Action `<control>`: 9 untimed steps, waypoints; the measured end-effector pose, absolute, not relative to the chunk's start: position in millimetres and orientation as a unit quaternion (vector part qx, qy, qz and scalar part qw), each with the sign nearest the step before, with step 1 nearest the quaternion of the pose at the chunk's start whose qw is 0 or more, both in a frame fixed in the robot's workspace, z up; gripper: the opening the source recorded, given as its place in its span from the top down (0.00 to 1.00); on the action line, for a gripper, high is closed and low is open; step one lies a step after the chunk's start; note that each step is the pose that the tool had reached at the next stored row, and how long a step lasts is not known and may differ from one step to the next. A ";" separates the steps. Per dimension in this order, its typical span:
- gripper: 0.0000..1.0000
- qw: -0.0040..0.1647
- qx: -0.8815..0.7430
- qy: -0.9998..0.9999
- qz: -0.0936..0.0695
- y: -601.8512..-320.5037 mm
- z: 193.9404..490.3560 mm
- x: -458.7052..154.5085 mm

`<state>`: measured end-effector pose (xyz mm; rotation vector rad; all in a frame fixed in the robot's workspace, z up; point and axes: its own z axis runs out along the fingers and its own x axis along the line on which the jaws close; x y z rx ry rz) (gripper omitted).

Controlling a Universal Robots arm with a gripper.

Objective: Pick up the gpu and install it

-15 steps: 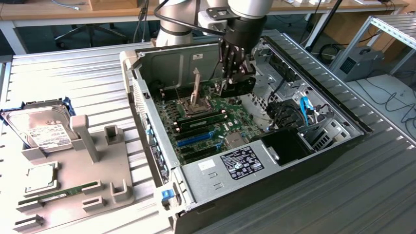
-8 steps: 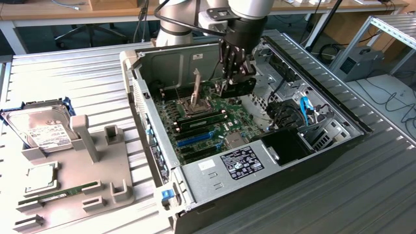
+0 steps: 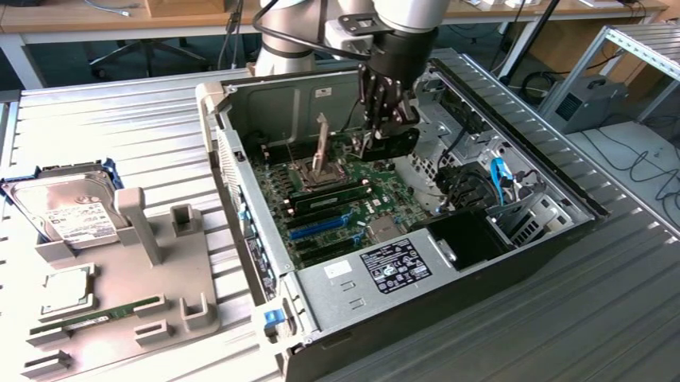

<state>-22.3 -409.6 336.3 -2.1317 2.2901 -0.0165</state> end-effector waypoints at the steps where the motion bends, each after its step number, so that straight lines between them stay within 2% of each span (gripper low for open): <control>1: 0.74 0.006 -0.681 0.732 -0.005 -409.8 336.3 -22.3; 9: 0.74 0.006 -0.681 0.732 -0.005 -412.4 336.0 -22.3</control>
